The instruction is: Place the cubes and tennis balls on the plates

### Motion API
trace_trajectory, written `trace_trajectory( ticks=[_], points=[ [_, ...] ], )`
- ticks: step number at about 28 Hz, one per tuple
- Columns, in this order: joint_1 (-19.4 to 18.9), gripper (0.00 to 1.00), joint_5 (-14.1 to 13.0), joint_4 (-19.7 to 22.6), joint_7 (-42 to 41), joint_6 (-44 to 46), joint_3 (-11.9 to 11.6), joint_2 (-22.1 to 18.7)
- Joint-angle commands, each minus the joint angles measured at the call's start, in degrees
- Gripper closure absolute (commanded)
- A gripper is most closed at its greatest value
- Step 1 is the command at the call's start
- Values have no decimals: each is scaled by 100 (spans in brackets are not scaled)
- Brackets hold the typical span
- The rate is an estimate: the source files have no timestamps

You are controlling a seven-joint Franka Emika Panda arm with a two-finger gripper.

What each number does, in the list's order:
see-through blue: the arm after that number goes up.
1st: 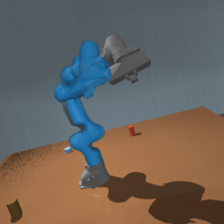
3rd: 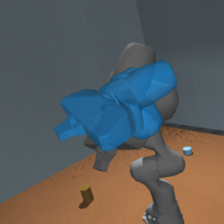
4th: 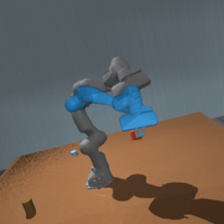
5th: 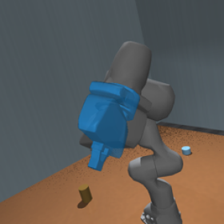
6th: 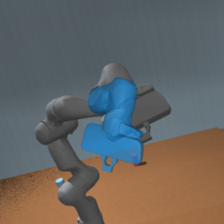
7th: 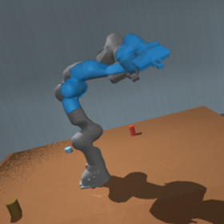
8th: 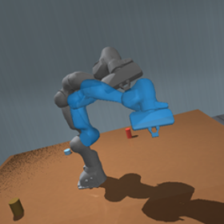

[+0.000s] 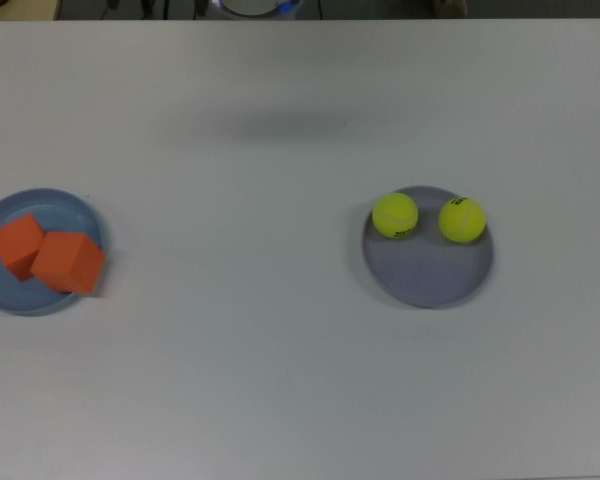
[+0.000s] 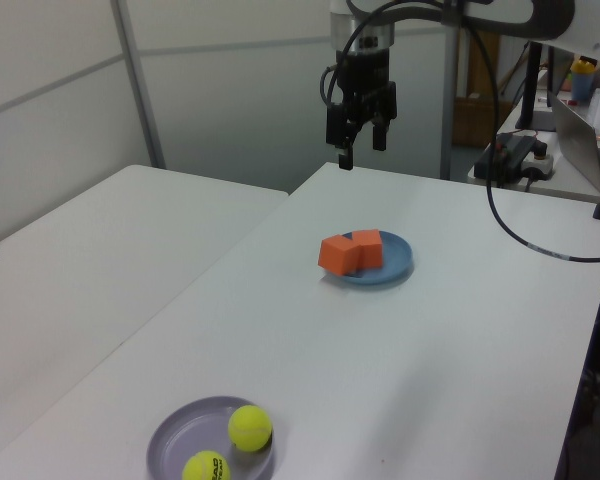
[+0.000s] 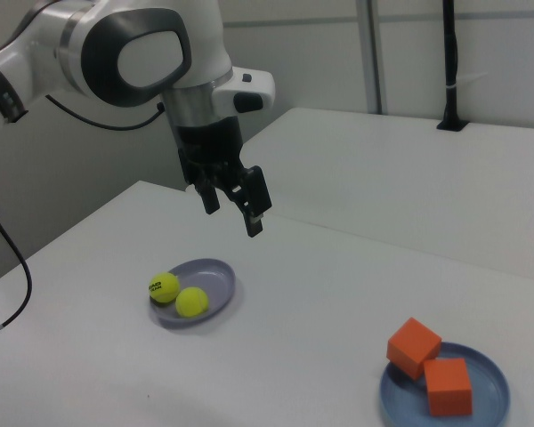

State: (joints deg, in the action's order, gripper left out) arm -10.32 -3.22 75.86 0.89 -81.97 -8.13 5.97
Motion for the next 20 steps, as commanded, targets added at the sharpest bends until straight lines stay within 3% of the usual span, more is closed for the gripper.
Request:
trace_trajectory(
  ticks=[1, 20],
  points=[
    [21, 0, -109, 26, 43, 111, -22, -96],
    [224, 0, -118, -45, 34, 129, -13, -105]
  ],
)
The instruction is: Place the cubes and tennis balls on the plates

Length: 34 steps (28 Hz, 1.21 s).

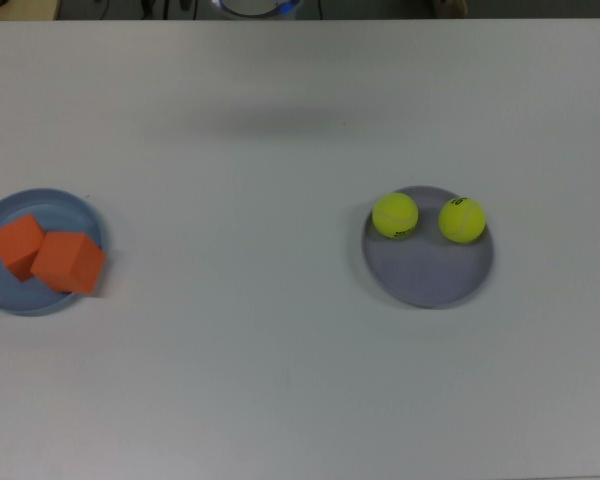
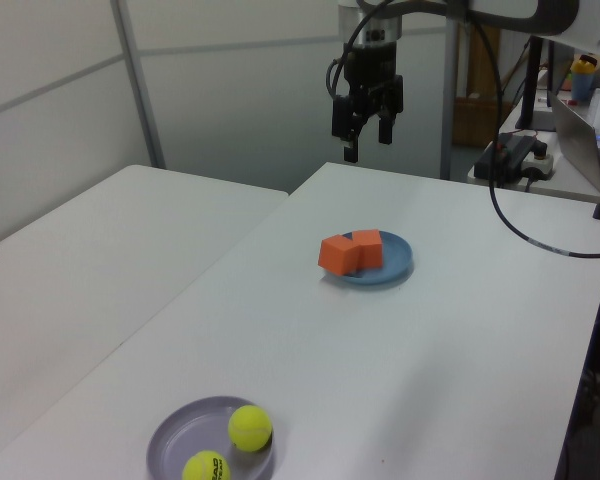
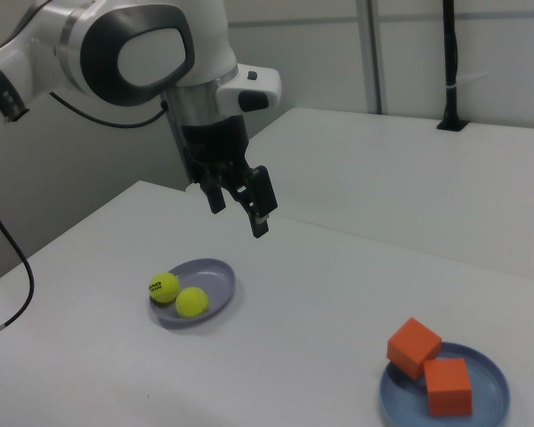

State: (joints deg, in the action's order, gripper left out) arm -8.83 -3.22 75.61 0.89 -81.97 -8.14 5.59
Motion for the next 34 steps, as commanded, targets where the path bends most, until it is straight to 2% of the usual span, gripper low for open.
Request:
trace_trajectory(
  ticks=[1, 18, 29, 34],
  points=[
    [75, 0, -118, -20, 34, 129, -13, -75],
    [224, 0, -48, -20, 8, 129, -21, -137],
    [251, 0, -109, -20, 78, 226, -4, -286],
    [242, 0, -109, -195, 78, 226, 22, -295]
  ],
)
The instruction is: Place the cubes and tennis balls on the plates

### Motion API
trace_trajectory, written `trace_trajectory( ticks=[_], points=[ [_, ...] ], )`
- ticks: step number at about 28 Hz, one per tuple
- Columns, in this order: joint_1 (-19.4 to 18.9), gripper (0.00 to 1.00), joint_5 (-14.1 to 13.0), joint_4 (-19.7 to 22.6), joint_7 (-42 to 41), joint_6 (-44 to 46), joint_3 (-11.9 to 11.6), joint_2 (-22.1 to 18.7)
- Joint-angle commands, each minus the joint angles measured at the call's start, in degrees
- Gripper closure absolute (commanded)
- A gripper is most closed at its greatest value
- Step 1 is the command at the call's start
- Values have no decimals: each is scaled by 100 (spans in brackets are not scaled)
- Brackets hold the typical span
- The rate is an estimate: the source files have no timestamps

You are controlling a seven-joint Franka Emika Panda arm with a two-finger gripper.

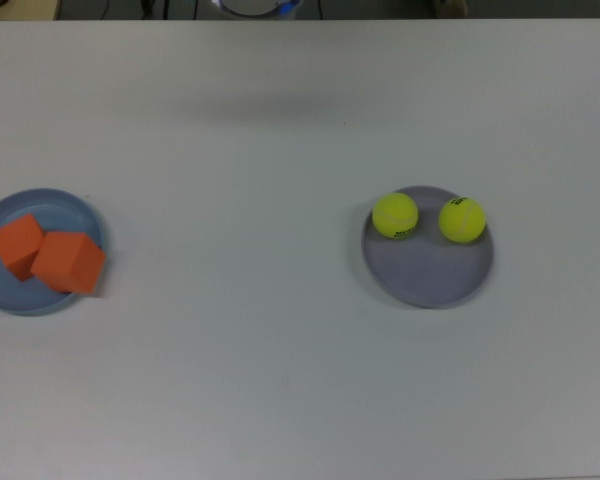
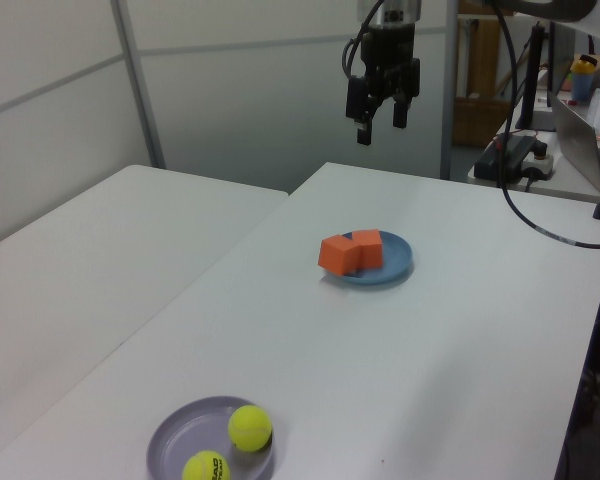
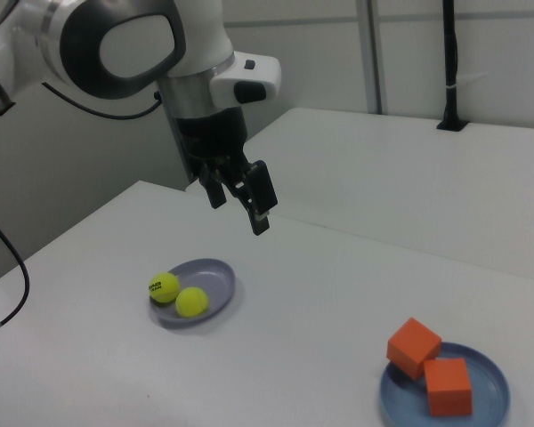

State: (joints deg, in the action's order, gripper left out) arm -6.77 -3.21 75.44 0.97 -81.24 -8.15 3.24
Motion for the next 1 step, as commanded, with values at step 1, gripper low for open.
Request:
trace_trajectory(
  ticks=[1],
  points=[
    [35, 0, -109, -187, 70, 161, 32, -69]
  ],
)
